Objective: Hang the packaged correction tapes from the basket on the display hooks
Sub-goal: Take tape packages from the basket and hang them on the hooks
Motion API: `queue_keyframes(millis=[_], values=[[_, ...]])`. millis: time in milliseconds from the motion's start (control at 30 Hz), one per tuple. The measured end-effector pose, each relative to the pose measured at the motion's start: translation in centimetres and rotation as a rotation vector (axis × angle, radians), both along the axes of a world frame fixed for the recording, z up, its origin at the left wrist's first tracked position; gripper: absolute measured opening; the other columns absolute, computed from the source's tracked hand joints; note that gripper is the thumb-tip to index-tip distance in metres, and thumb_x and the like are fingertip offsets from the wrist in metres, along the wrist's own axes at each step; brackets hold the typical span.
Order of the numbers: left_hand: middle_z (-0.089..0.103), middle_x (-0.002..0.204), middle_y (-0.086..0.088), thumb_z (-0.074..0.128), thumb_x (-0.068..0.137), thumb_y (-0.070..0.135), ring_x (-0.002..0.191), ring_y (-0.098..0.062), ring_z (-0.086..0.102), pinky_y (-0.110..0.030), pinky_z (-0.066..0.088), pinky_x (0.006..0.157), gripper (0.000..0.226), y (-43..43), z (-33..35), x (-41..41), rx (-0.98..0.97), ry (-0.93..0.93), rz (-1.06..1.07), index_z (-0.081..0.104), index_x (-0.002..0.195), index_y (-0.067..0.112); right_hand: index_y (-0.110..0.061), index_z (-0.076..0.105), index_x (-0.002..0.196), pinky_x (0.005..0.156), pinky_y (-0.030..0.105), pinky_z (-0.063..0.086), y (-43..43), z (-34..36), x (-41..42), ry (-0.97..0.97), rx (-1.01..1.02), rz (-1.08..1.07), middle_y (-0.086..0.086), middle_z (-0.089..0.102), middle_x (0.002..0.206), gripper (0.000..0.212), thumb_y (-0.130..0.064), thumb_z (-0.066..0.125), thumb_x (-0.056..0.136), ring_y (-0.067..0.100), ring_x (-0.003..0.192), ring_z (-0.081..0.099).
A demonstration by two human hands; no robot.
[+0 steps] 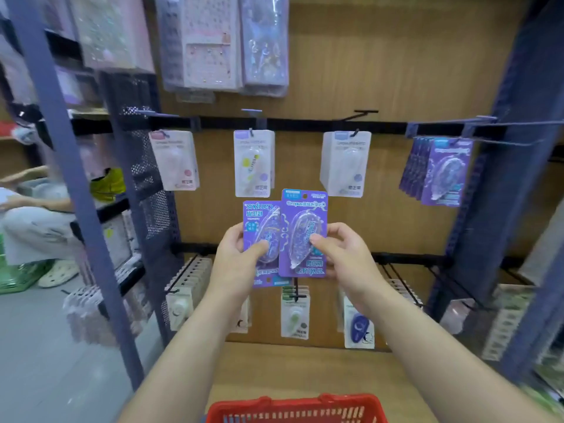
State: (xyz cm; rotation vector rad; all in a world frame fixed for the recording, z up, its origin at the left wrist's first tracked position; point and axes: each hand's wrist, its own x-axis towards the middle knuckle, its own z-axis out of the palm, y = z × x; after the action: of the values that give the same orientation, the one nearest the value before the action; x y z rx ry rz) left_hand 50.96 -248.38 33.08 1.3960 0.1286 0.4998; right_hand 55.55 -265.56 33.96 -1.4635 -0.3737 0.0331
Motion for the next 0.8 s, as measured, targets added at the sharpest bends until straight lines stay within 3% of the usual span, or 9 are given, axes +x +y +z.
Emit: queue_keyframes(millis=[133, 233, 333, 400, 467, 567, 700, 800], values=[[0.077, 0.107, -0.001, 0.07, 0.093, 0.003, 0.098, -0.021, 0.075, -0.04, 0.06, 0.083, 0.028, -5.5, 1.7, 1.9, 0.14, -0.009, -0.092, 0.061, 0.111, 0.024, -0.012, 0.056, 0.107, 0.076, 0.038, 0.062, -7.8, 0.7, 0.5, -0.018, 0.084, -0.166, 0.004, 0.079, 0.099, 0.016, -0.019, 0.066, 0.097, 0.02, 0.088, 0.077], [0.075, 0.104, 0.001, 0.077, 0.089, 0.009, 0.089, -0.009, 0.074, -0.024, 0.06, 0.072, 0.031, -10.3, 3.3, 4.2, 0.287, -0.024, -0.143, 0.06, 0.104, 0.029, -0.013, 0.058, 0.109, 0.079, 0.039, 0.062, -13.8, 1.1, 1.4, -0.026, 0.148, -0.305, 0.004, 0.079, 0.1, 0.019, -0.021, 0.069, 0.096, 0.023, 0.091, 0.077], [0.076, 0.104, -0.002, 0.081, 0.085, 0.012, 0.084, -0.011, 0.076, -0.027, 0.061, 0.067, 0.031, -14.9, 5.0, 7.2, 0.331, -0.01, -0.21, 0.063, 0.108, 0.023, -0.015, 0.06, 0.106, 0.075, 0.036, 0.062, -18.9, 1.5, 2.6, -0.045, 0.163, -0.405, 0.001, 0.079, 0.098, 0.017, -0.024, 0.07, 0.095, 0.018, 0.087, 0.077], [0.076, 0.103, -0.002, 0.081, 0.085, 0.011, 0.081, -0.009, 0.075, -0.022, 0.057, 0.061, 0.032, -17.5, 6.0, 9.1, 0.349, -0.007, -0.23, 0.064, 0.112, 0.017, -0.018, 0.061, 0.104, 0.082, 0.041, 0.061, -21.5, 1.6, 3.6, -0.043, 0.159, -0.448, -0.004, 0.079, 0.094, 0.015, -0.026, 0.07, 0.095, 0.017, 0.089, 0.077], [0.076, 0.102, -0.003, 0.08, 0.085, 0.009, 0.078, -0.008, 0.072, -0.017, 0.053, 0.057, 0.031, -19.5, 6.8, 10.5, 0.333, -0.008, -0.233, 0.063, 0.111, 0.013, -0.02, 0.063, 0.102, 0.086, 0.045, 0.059, -23.5, 1.5, 4.6, -0.029, 0.161, -0.466, -0.003, 0.079, 0.095, 0.01, -0.026, 0.069, 0.096, 0.019, 0.091, 0.077], [0.075, 0.11, -0.012, 0.078, 0.084, 0.003, 0.077, -0.015, 0.072, -0.021, 0.053, 0.054, 0.039, -21.5, 7.3, 11.8, 0.263, -0.017, -0.244, 0.058, 0.117, 0.008, -0.02, 0.064, 0.098, 0.086, 0.044, 0.058, -25.2, 1.0, 5.4, 0.018, 0.207, -0.458, 0.003, 0.078, 0.099, 0.004, -0.024, 0.066, 0.098, 0.023, 0.093, 0.076], [0.064, 0.114, -0.006, 0.081, 0.08, 0.001, 0.081, -0.018, 0.072, -0.026, 0.056, 0.054, 0.069, -22.7, 6.7, 11.7, 0.271, -0.054, -0.205, 0.038, 0.125, 0.031, -0.014, 0.061, 0.092, 0.081, 0.043, 0.056, -25.7, -0.6, 5.9, 0.087, 0.285, -0.443, 0.004, 0.078, 0.09, 0.007, -0.017, 0.063, 0.098, 0.022, 0.085, 0.075], [0.064, 0.113, -0.004, 0.081, 0.08, 0.002, 0.078, -0.014, 0.072, -0.029, 0.06, 0.057, 0.058, -23.0, 6.1, 11.0, 0.303, -0.053, -0.224, 0.049, 0.121, 0.028, -0.012, 0.057, 0.089, 0.077, 0.039, 0.054, -25.4, -1.7, 5.9, 0.127, 0.37, -0.379, 0.004, 0.077, 0.088, 0.009, -0.013, 0.059, 0.098, 0.022, 0.084, 0.074]])
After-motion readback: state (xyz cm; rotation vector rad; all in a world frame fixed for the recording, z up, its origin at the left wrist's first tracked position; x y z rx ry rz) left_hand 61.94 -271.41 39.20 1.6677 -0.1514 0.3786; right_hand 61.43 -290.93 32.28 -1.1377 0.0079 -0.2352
